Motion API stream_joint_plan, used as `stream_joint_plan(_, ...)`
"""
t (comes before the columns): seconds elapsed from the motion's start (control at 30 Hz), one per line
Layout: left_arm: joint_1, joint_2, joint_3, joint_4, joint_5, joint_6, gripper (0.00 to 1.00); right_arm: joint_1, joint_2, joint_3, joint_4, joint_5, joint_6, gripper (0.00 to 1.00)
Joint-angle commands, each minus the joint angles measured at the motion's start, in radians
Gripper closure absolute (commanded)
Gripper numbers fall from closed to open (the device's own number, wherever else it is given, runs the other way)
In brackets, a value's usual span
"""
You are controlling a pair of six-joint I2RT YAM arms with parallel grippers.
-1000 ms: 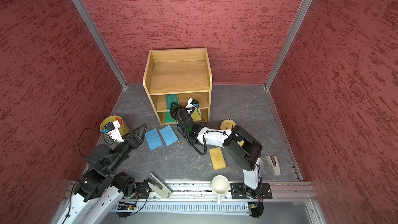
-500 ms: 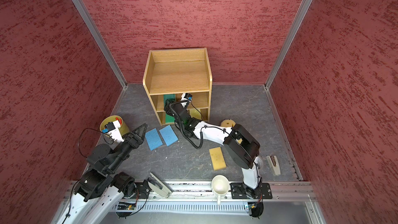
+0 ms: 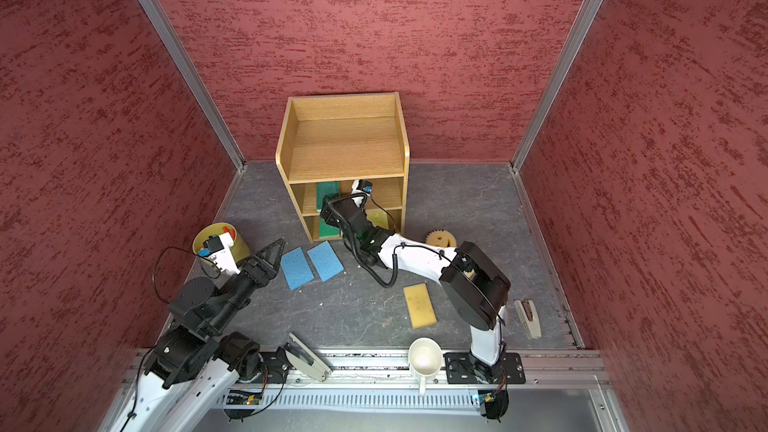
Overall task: Place and organize the cleaning sponges onto the shelf
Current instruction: 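Lower the green scouring pad upright onto the upper shelf and release it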
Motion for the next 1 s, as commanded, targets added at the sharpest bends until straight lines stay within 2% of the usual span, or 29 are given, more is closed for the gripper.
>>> stream_joint_plan(0.0,-0.003,-0.004,-0.01,-0.003,-0.006,0.014,0.19,-0.008,-0.024,0.012,-0.195,-0.001,-0.07,0.23)
stream_joint_plan(0.07,-0.003,-0.007,-0.011,-0.004,-0.006,0.014,0.19,-0.009,-0.04,-0.01,-0.189,-0.007,-0.089,0.23)
stream_joint_plan(0.23,-0.003,-0.007,-0.014,-0.004,-0.006,0.009,0.19,-0.024,-0.042,-0.031,-0.141,-0.017,-0.163,0.43)
stream_joint_plan(0.43,-0.003,-0.015,-0.015,-0.019,-0.015,0.011,0.19,-0.057,-0.018,-0.03,-0.1,-0.093,-0.172,0.62)
stream_joint_plan(0.57,-0.002,-0.018,-0.015,-0.018,-0.018,0.011,0.19,-0.076,-0.007,-0.036,-0.061,-0.149,-0.165,0.61)
stream_joint_plan(0.77,-0.003,-0.01,-0.015,-0.018,-0.017,0.009,0.19,-0.114,0.013,-0.071,0.065,-0.298,-0.098,0.61)
stream_joint_plan(0.97,-0.003,-0.009,-0.016,-0.015,-0.016,0.005,0.19,-0.115,0.037,-0.055,0.076,-0.36,-0.087,0.62)
